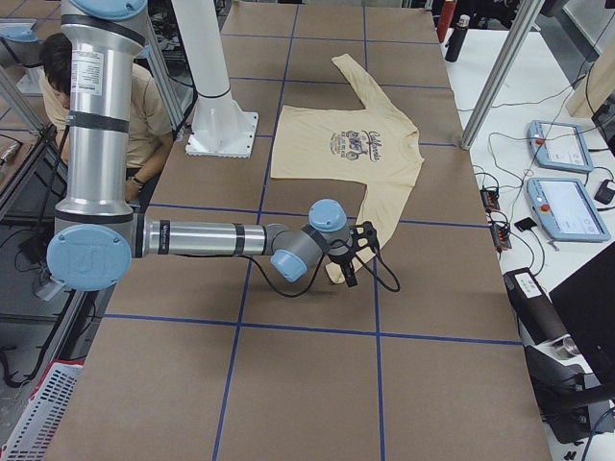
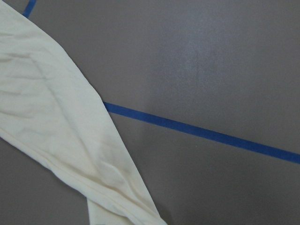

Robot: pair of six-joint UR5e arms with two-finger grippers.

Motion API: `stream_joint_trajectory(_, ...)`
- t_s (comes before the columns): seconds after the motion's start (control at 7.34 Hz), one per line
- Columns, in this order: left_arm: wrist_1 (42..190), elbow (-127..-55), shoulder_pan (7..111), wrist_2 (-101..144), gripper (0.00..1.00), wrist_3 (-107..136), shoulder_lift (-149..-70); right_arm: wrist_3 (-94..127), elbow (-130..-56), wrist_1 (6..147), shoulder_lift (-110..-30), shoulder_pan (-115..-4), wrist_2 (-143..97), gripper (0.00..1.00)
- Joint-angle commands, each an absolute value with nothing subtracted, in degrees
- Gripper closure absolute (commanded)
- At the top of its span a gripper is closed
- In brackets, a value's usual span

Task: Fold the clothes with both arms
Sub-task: 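Grasp the cuff of the sleeve nearest the right gripper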

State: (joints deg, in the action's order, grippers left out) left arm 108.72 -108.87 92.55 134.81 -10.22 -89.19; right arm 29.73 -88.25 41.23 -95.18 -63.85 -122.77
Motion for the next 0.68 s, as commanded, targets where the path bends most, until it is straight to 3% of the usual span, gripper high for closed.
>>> stream_joint_trajectory(0.0, 108.72, -108.98, 92.55, 134.82, 0.0, -10.28, -88.95, 29.79, -84.47, 37.54, -94.39, -61.45, -121.2, 0.14)
stream_joint_trajectory(0.27, 108.72, -108.63, 92.55, 134.82, 0.0, -10.28, -88.95, 29.79, -84.46, 37.53, -94.48, -60.91, -121.29, 0.22)
stream_joint_trajectory(0.54, 108.72, -108.55, 92.55, 134.82, 0.0, -10.28, -88.95, 29.71, -84.55, 37.62, -94.83, -60.82, -121.29, 0.38)
